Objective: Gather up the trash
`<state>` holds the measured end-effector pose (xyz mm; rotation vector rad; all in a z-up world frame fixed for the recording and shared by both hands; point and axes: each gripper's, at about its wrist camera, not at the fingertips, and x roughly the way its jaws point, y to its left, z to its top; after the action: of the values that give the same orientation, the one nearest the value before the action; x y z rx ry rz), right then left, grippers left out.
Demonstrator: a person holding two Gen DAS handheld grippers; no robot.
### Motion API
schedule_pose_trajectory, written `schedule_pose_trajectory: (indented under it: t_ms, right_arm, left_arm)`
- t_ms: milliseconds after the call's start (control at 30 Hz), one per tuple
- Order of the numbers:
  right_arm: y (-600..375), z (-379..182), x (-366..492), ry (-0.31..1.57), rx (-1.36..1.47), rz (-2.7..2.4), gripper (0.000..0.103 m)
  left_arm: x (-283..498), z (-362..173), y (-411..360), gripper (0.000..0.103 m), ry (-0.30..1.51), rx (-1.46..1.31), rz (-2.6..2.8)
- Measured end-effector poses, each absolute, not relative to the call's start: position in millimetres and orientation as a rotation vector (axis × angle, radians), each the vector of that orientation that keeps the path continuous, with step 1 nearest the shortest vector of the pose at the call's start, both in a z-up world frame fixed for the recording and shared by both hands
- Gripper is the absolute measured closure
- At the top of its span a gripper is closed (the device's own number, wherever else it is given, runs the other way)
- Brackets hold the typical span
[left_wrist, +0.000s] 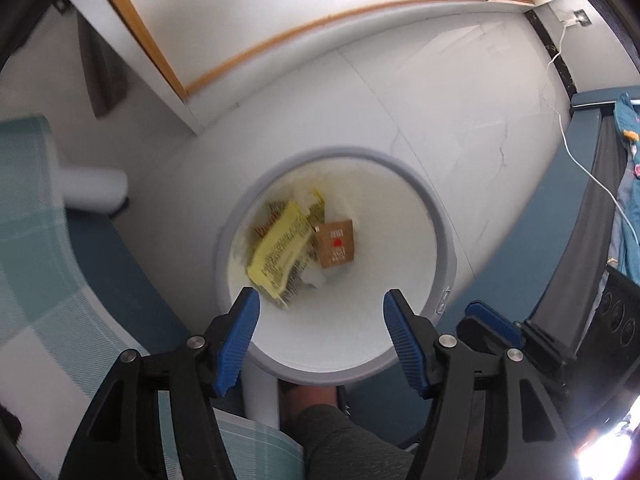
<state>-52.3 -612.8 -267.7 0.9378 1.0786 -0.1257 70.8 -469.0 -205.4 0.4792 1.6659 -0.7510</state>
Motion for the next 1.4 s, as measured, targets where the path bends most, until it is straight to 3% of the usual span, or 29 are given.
schedule_pose_trajectory:
  t_ms: [267, 633, 767, 867, 1200, 1400]
  right_arm:
    - [-617.6, -244.1, -55.5, 1.036, 0.919, -0.135, 0.063]
    - [-619.5, -204.1, -65.7, 0.971, 0.903, -0.133, 0.043]
    - [-615.3, -189.1, -66.6, 0.949, 0.897, -0.125, 0.038]
    - [-612.9, -180.5, -68.2, 0.939, 0.897, -0.120, 0.032]
    - [-607.6, -160.4, -74.7, 0.930, 0.905, -0.126, 0.020]
    - [-605.3, -155.1, -79.9, 0.935, 0.900, -0.128, 0.019]
  left_arm:
    - [68.7, -155.2, -461.6, 0.042, 1.450, 0.518, -0.736]
    - [48.2, -113.0, -448.7, 0.042, 1.312, 0.545, -0.752]
    - [46.7, -99.5, -442.4, 0.041, 1.280, 0.532, -0.737]
    - [45.7, -91.3, -437.4, 0.033, 1.261, 0.516, -0.728]
    - [38.4, -74.5, -428.0, 0.031, 1.257, 0.495, -0.731]
    - [35.7, -68.7, -424.6, 0.031, 1.262, 0.499, -0.725]
